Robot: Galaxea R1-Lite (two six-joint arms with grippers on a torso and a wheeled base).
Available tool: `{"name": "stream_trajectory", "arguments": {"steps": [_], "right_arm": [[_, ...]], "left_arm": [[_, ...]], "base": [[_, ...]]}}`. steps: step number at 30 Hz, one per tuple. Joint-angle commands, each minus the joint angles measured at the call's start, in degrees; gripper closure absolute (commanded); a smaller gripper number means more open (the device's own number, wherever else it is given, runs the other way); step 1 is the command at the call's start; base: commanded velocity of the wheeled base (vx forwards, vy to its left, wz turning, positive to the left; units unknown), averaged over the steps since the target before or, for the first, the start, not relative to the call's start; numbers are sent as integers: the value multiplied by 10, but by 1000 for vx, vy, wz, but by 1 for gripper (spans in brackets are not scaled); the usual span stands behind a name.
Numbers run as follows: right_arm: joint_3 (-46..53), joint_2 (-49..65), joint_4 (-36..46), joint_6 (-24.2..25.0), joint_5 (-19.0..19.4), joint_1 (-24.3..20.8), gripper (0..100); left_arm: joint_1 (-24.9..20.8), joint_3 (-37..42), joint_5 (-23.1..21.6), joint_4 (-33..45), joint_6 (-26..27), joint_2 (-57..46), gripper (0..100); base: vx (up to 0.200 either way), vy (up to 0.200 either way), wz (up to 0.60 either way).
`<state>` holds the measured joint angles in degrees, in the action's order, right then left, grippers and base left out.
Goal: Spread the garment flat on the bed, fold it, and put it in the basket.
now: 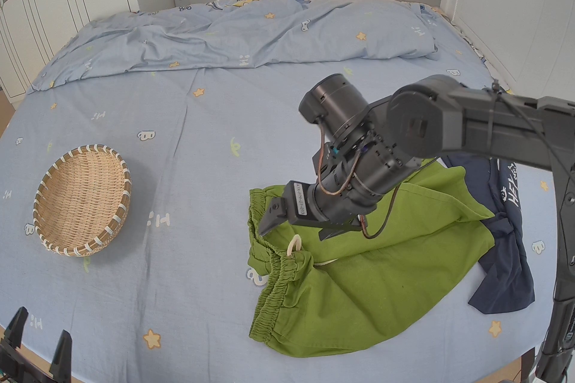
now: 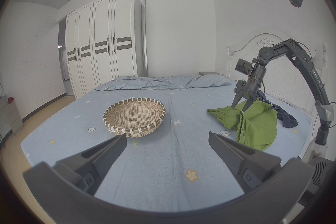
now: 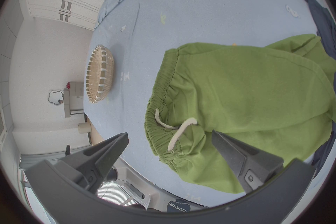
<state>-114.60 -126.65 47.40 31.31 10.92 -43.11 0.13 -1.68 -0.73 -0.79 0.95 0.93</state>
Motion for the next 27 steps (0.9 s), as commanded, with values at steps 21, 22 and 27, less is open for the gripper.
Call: {"name": "stream_trajectory", "arguments": {"steps": [21, 22, 27], "right_arm": [[401, 410, -320, -5, 86, 222, 0], [415, 414, -332, -4, 88, 224, 0], [507, 441, -385, -3, 89, 260, 0]], "left_arm": [[-101, -279, -414, 0, -129, 739, 0], [-106, -278, -413, -4, -128, 752, 0], [-150, -242, -407, -76, -87, 880, 0]], "base": [[0, 0, 0], [0, 0, 0], [0, 0, 0]]}}
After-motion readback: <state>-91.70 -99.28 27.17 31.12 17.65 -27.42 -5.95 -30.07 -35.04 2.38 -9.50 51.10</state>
